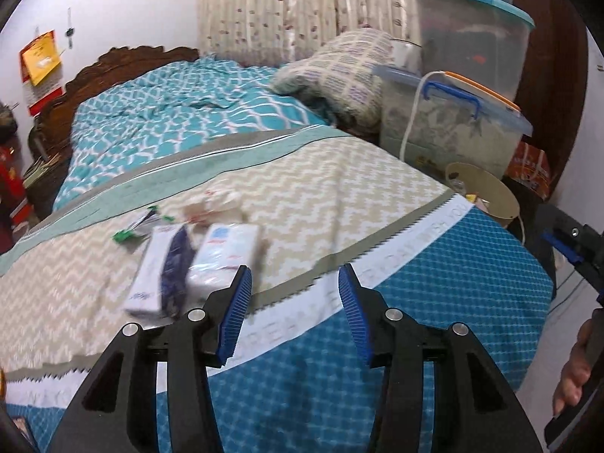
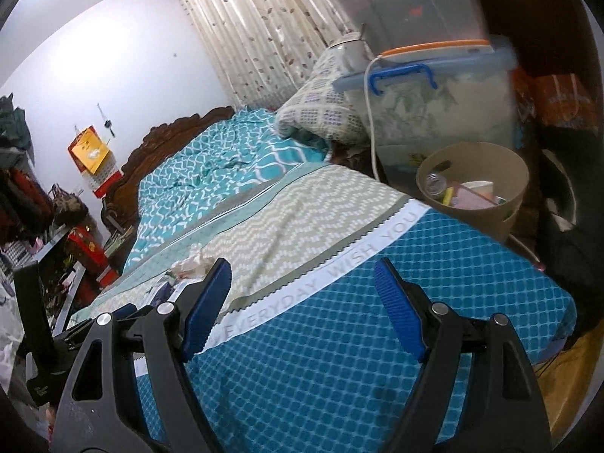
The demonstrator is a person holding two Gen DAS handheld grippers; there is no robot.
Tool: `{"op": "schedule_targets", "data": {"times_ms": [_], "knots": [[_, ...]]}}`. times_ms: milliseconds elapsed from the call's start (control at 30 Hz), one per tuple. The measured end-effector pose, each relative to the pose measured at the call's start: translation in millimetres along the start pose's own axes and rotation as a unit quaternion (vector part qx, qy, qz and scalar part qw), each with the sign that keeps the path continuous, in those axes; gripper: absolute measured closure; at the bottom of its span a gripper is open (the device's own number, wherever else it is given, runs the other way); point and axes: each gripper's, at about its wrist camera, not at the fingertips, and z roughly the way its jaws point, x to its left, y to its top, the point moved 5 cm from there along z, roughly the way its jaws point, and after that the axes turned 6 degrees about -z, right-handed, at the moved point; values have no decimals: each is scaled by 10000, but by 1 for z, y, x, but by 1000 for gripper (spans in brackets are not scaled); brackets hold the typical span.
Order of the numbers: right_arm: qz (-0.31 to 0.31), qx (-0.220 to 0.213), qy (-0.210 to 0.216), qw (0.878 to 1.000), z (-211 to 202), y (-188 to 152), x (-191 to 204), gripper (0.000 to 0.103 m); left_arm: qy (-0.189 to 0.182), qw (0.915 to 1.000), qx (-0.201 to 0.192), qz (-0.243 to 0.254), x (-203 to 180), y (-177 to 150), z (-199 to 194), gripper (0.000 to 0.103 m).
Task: Collect trash
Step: 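Move both tools back to the trash on the bed, then grasp the crumpled tissue with the right tool while the left tool grasps the green wrapper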
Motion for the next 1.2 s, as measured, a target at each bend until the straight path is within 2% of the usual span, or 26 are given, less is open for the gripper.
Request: {"op": "schedule_targets", "data": {"times_ms": [200, 333, 467, 567, 700, 867, 933, 967, 1067, 1133, 1200], "knots": [[-248, 183, 136, 9994, 12, -5, 29, 25, 219, 9994, 4, -281, 39, -13, -4, 57], [-570, 441, 366, 9967, 30, -9, 57, 25, 396, 9973, 39, -622, 80, -32, -8, 56], [-1113, 814, 773, 9874, 58, -11, 99, 29, 613, 9894, 248, -1291, 141, -51, -4, 56], [-1494, 1033, 1168, 9764, 81, -8, 133, 35, 680, 9797, 352, -1853, 188, -53, -2, 57], [-1617, 1345, 1547, 9653, 125, -4, 167, 40, 369, 9703, 601, -2314, 224, -33, 5, 57], [-1476, 1804, 1596, 9593, 191, -9, 180, 40, 95, 9597, 999, -2625, 261, 12, 55, 56], [-1362, 1945, 1612, 9579, 212, -9, 181, 39, -162, 9502, 1210, -2866, 272, 23, 82, 56], [-1330, 1990, 1601, 9576, 222, -8, 181, 39, -387, 9421, 1346, -3047, 277, 28, 101, 56], [-1218, 2131, 1634, 9555, 255, 0, 178, 39, -618, 9245, 1625, -3392, 285, 35, 137, 56], [-1170, 2246, 1688, 9526, 279, 4, 181, 39, -746, 9162, 1736, -3533, 284, 40, 157, 56], [-1145, 2364, 1732, 9492, 294, 6, 183, 38, -767, 9122, 1780, -3609, 284, 42, 171, 55]]}}
